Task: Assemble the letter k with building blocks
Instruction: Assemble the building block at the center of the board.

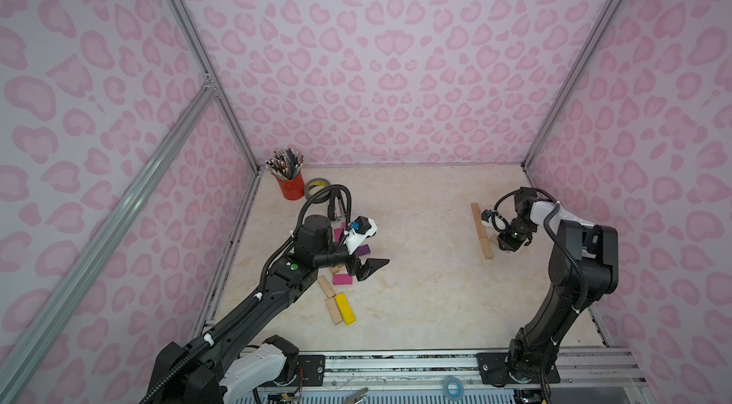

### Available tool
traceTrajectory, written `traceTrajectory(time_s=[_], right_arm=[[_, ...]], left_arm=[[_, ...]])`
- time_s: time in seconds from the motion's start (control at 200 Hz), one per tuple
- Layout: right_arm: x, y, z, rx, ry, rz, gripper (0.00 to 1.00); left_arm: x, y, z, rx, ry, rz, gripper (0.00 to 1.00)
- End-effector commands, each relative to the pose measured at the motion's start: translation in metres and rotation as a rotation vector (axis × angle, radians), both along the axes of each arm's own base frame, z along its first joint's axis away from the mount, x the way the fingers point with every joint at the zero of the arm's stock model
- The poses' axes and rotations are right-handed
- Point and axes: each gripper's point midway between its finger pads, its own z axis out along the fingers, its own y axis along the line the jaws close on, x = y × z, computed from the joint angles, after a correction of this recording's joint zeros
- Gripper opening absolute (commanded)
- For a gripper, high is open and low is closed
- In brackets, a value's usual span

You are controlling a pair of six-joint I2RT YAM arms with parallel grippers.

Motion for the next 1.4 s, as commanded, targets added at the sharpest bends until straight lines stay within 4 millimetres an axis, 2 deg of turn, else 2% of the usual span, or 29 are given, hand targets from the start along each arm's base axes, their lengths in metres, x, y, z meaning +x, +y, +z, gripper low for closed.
traceTrajectory(time_s=[0.0, 0.115, 0.23, 0.505, 0.696, 1.396], right_arm=[[-0.004, 0.004, -0.003, 0.023, 0.017, 0.019, 0.35], [-0.003, 0.005, -0.001, 0.027, 0.013, 0.02, 0.41], [-0.003, 0.006, -0.001, 0.035, 0.019, 0.017, 0.41], [0.0, 0.007, -0.002, 0.039, 0.023, 0.02, 0.33], [0.0, 0.011, -0.006, 0.051, 0.034, 0.029, 0.31], [0.022, 0.017, -0.01, 0.054, 0.014, 0.029, 0.29]], left_arm=[[0.001, -0.003, 0.008, -0.025, -0.021, -0.014, 0.94], [0.001, -0.003, 0.008, -0.025, -0.019, -0.014, 0.94], [0.002, -0.002, 0.007, -0.025, -0.016, -0.013, 0.94], [0.003, -0.002, 0.007, -0.026, -0.011, -0.01, 0.94], [0.005, -0.001, 0.005, -0.025, -0.001, -0.006, 0.94], [0.012, 0.001, 0.001, -0.021, 0.017, 0.01, 0.94]])
